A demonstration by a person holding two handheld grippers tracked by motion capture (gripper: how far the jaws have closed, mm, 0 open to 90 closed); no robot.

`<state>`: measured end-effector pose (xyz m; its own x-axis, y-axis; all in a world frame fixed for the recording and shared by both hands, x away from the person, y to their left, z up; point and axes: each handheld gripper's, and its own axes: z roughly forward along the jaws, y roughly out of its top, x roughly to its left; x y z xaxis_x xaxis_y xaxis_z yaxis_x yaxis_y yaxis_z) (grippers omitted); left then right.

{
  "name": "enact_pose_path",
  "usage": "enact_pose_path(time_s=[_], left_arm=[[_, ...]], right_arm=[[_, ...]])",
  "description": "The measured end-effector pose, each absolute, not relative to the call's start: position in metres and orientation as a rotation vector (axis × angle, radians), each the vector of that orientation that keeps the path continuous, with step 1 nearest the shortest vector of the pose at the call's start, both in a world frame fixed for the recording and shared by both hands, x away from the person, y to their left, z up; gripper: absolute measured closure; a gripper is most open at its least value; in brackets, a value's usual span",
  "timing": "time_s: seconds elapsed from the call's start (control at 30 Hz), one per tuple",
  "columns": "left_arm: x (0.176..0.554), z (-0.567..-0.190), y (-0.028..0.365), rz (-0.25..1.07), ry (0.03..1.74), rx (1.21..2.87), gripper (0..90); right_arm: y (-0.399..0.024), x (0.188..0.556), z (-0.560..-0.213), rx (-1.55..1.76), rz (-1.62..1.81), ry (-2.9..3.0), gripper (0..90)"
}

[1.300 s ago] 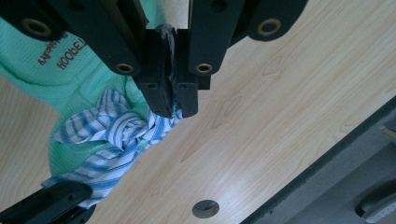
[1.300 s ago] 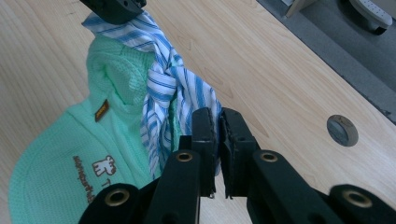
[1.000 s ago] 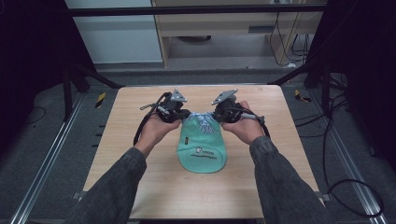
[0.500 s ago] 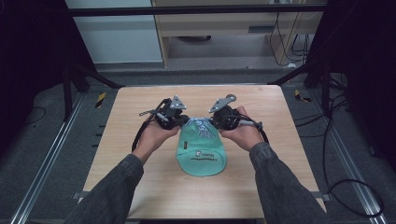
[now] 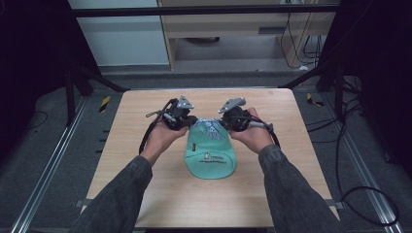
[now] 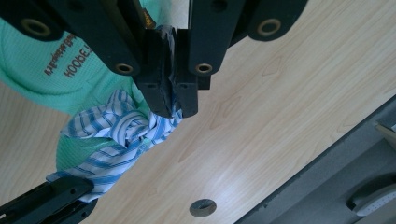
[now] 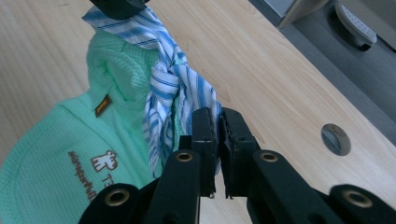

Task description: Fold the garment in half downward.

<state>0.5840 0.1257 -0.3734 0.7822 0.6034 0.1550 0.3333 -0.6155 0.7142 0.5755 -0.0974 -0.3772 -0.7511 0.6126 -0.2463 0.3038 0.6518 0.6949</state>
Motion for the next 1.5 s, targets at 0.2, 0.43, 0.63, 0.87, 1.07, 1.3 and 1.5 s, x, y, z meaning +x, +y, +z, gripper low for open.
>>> enact_pose_path(time_s=[0.2, 0.43, 0.63, 0.87, 1.07, 1.3, 1.5], left_arm=[[0.569, -0.387, 0.125, 0.512, 0.652, 2.293, 86.0], [0.589, -0.383, 0.124, 0.479, 0.709, 2.248, 86.1], [0.610, -0.376, 0.120, 0.475, 0.732, 2.246, 86.1], [0.594, -0.380, 0.113, 0.516, 0.706, 2.270, 86.0], [0.576, -0.385, 0.110, 0.521, 0.663, 2.265, 85.8], [0.560, -0.395, 0.108, 0.507, 0.629, 2.257, 85.9], [0.556, -0.397, 0.113, 0.505, 0.618, 2.269, 86.0]], right_arm=[[-0.099, 0.558, -0.393, 0.702, 0.894, 2.401, 84.8], [-0.097, 0.567, -0.385, 0.718, 0.898, 2.394, 84.9], [-0.099, 0.588, -0.370, 0.778, 0.904, 2.374, 84.9], [-0.103, 0.581, -0.382, 0.777, 0.893, 2.373, 84.8], [-0.108, 0.557, -0.389, 0.742, 0.930, 2.364, 84.6], [-0.112, 0.543, -0.402, 0.726, 0.959, 2.374, 84.6], [-0.115, 0.542, -0.406, 0.729, 0.953, 2.385, 84.8]])
